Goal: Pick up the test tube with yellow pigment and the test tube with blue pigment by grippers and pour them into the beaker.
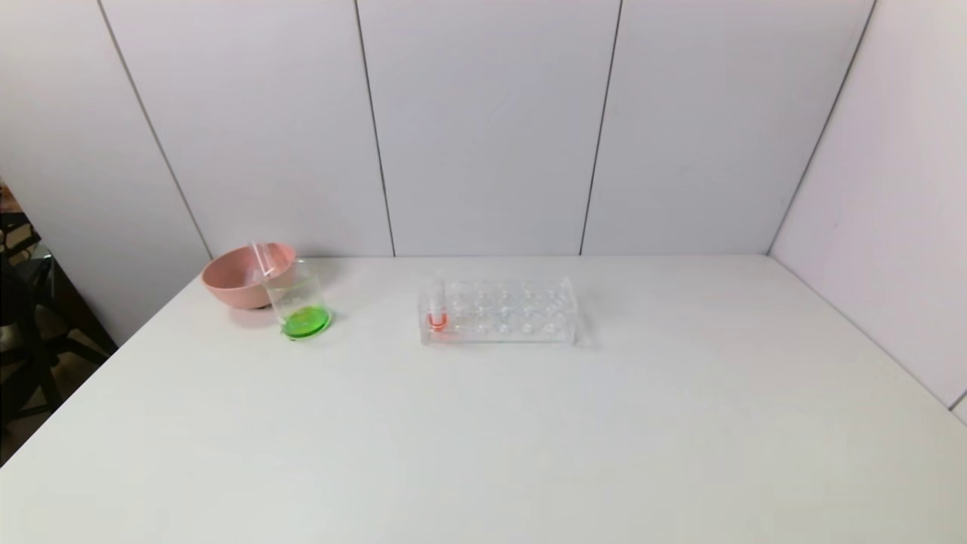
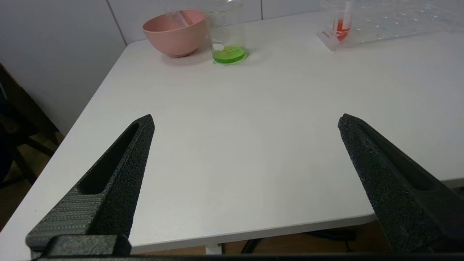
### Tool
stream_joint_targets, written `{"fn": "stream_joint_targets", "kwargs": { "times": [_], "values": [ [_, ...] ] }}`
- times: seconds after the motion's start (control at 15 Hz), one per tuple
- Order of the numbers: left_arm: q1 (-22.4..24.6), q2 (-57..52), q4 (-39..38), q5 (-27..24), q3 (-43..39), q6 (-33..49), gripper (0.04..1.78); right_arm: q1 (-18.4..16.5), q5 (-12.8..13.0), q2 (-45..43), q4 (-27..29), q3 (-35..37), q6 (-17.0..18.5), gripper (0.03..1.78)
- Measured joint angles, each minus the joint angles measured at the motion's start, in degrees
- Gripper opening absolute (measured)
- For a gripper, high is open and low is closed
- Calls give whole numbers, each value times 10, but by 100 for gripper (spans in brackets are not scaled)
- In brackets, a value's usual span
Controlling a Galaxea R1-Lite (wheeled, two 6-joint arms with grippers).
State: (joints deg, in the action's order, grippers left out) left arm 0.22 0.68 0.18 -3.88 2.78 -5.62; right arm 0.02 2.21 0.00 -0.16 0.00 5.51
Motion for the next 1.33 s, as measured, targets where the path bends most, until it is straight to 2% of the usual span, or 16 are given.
{"fn": "stream_joint_targets", "kwargs": {
  "times": [0.13, 0.27, 1.33],
  "values": [
    [-1, -5, 9, 39, -18, 46, 177, 0, 0, 0, 0, 0, 0, 177],
    [-1, -7, -7, 54, -25, 102, 177, 0, 0, 0, 0, 0, 0, 177],
    [-1, -7, -8, 56, -28, 108, 177, 0, 0, 0, 0, 0, -2, 177]
  ]
}}
